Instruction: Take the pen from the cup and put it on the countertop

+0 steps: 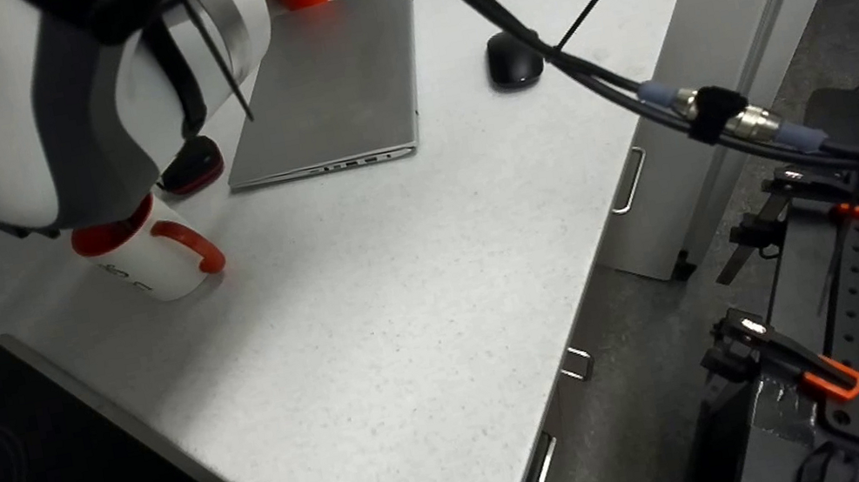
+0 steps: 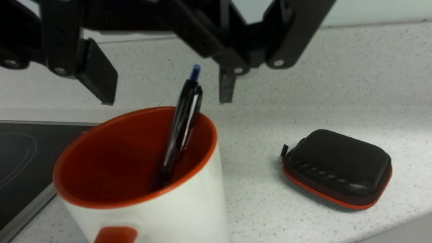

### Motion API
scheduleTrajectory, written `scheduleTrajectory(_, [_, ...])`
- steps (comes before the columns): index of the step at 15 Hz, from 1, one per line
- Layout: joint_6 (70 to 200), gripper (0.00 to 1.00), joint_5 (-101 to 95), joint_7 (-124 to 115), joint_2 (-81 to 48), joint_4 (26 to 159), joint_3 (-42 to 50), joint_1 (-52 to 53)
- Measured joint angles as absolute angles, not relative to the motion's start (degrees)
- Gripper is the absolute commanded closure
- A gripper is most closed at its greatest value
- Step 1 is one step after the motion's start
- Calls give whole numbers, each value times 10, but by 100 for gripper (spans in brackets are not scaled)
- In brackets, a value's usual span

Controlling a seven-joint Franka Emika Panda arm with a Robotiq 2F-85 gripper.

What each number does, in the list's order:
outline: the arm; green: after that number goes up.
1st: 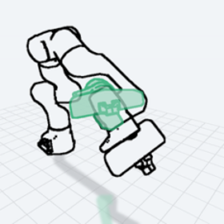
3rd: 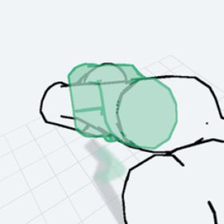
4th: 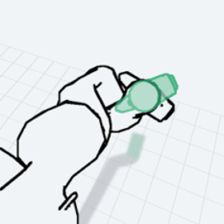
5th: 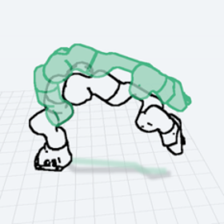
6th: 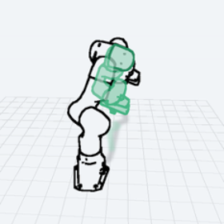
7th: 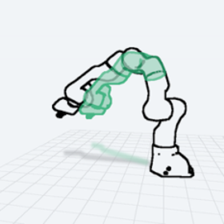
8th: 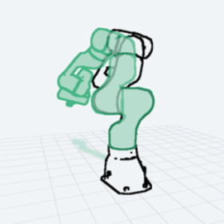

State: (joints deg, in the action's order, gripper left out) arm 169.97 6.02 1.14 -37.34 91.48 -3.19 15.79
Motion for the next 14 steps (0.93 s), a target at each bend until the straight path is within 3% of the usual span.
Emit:
scheduleTrajectory(6, [1700,97,60,-3,-378,898,-34,152])
scheduleTrajectory(14, [1700,99,60,-20,-378,895,-41,141])
